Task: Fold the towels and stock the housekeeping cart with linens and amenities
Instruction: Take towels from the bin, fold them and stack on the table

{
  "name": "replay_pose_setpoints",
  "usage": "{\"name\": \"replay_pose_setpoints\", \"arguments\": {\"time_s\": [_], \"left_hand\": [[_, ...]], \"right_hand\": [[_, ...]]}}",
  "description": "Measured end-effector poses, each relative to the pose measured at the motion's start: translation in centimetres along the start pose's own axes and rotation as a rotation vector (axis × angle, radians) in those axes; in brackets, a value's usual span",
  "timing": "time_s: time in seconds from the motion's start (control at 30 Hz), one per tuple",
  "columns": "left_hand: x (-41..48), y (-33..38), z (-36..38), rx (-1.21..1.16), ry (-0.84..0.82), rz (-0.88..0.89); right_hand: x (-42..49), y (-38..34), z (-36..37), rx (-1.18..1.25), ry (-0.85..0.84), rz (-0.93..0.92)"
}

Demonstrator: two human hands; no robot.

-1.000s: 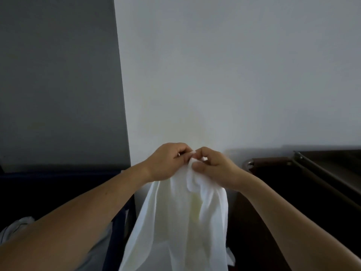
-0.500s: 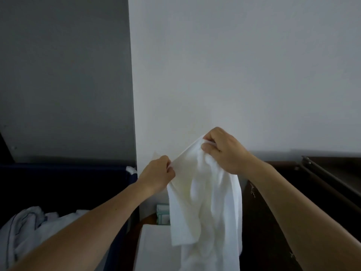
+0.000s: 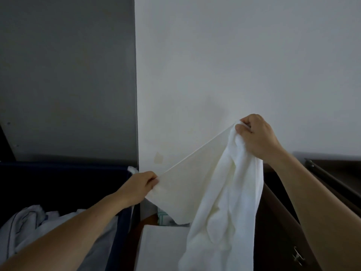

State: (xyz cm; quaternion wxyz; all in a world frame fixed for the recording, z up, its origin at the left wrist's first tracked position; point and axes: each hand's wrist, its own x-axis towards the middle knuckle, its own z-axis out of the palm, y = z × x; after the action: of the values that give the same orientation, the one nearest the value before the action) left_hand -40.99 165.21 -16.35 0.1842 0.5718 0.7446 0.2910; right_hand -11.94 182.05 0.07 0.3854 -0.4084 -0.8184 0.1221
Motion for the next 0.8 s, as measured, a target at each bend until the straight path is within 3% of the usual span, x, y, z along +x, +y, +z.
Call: {"name": "replay_pose_setpoints", "arguments": {"time_s": [0.27, 0.43, 0.57, 0.8], "left_hand": [[-0.8, -3.9, -1.1, 0.055, 0.113, -0.027], [-1.1, -3.7, -1.8, -0.29, 0.245, -0.07], [-1.2, -1.1, 0.3, -0.531, 0.068, -0.003], [0.9, 6.3, 4.7, -0.185, 0.119, 0.073]], "right_hand": [[-0.1, 0.4, -1.1, 0.015, 0.03, 0.062], [-0.1, 0.4, -1.8, 0.066, 0.046, 0.07], [0.1, -0.4, -1.3, 0.111, 0.002, 0.065], [0.0, -2.7, 0.2, 0.137, -0.063, -0.055]]}}
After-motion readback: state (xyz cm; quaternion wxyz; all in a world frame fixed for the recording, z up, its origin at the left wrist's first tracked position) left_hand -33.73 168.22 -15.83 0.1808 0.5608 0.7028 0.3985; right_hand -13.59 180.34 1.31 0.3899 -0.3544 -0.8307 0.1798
